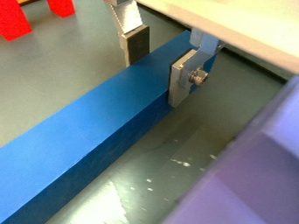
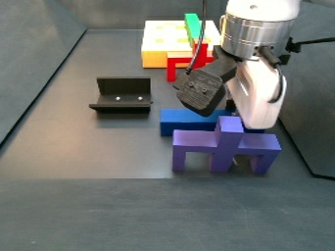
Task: Pick up the blue object. Move up. Move to above the board. Insert the blue object.
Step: Pick up the blue object, then move up.
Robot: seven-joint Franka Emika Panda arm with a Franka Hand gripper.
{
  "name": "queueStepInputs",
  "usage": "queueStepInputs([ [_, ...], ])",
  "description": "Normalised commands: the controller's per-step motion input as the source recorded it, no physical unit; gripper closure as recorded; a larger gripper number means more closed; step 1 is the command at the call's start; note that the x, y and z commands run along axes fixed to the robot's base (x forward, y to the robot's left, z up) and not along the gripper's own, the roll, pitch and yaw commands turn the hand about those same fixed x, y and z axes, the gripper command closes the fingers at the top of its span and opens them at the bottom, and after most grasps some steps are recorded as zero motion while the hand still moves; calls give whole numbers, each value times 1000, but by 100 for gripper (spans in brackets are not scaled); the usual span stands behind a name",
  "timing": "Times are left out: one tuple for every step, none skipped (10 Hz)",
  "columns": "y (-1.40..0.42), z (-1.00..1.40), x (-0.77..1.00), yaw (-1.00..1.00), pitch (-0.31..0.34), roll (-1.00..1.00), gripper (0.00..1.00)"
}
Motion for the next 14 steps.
queueStepInputs([
  [0,0,0,0,0,0,100],
  [0,0,0,0,0,0,100],
  [0,0,0,0,0,0,100],
  [0,0,0,0,0,0,100],
  [0,0,0,0,0,0,100],
  [0,0,0,0,0,0,100],
  [0,0,0,0,0,0,100],
  [0,0,0,0,0,0,100],
  [0,0,0,0,0,0,100],
  [0,0,0,0,0,0,100],
  [0,0,0,0,0,0,100],
  [0,0,0,0,0,0,100],
  [0,833,0,0,0,0,100],
  [50,759,-84,47,18,12,100],
])
